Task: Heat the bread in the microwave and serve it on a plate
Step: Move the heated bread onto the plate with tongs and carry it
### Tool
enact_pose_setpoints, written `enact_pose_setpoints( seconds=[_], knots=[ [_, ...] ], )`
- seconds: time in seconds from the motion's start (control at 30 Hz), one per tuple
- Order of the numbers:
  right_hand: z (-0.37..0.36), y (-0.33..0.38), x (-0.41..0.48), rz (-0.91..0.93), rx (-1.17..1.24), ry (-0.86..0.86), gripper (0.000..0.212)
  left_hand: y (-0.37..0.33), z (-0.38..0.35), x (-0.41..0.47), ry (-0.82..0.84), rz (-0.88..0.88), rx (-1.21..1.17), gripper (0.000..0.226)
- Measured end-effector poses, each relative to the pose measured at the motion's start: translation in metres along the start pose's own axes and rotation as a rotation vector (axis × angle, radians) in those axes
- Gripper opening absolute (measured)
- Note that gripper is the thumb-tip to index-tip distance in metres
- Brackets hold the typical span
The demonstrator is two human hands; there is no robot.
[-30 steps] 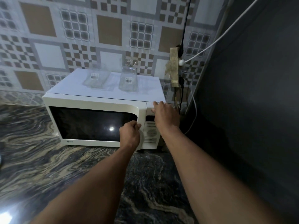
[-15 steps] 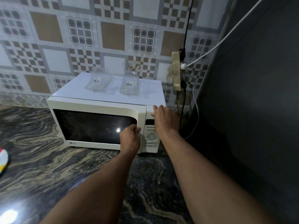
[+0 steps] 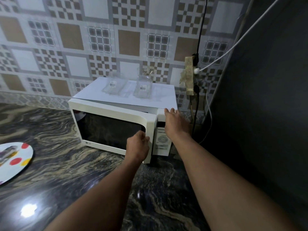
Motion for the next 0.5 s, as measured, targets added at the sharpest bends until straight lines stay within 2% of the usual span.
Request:
enact_pose_setpoints(
  seconds=[0.07,0.17,0.23,0.3,0.4,0.43,0.5],
  knots=[
    [-0.004,-0.002,-0.001,0.014,0.03,0.054,0.066,-0.011,0.012,-0.002,-0.112,-0.065,0.116,0.012],
    [-0.006,-0.004,-0.003,0.016,0.052,0.131,0.073,-0.04,0.033,-0.005,-0.347,-0.151,0.32,0.022],
    [-0.005,-0.005,-0.002,0.026,0.067,0.16,0.076,-0.059,0.039,0.003,-0.376,-0.236,0.373,0.029],
    [-0.005,-0.006,-0.002,0.034,0.068,0.17,0.076,-0.067,0.035,0.015,-0.208,-0.269,0.421,0.042],
    [-0.002,-0.009,-0.004,0.038,0.086,0.194,0.071,-0.063,0.025,0.024,0.151,-0.211,0.462,0.055],
    [0.0,-0.009,-0.004,0.045,0.089,0.202,0.069,-0.062,0.025,0.022,0.213,-0.197,0.462,0.057],
    [0.003,-0.01,-0.004,0.059,0.09,0.219,0.067,-0.061,0.031,0.016,0.23,-0.201,0.474,0.057]
  ],
)
Point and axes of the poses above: each hand's wrist, its own x-axis towards the middle knuckle, its own z-axis out of the back of the hand, y = z × x, the point moved 4 cm from there along x, towards the middle knuckle, and after that the axes turned 10 degrees about -z, right-handed, at the moved point
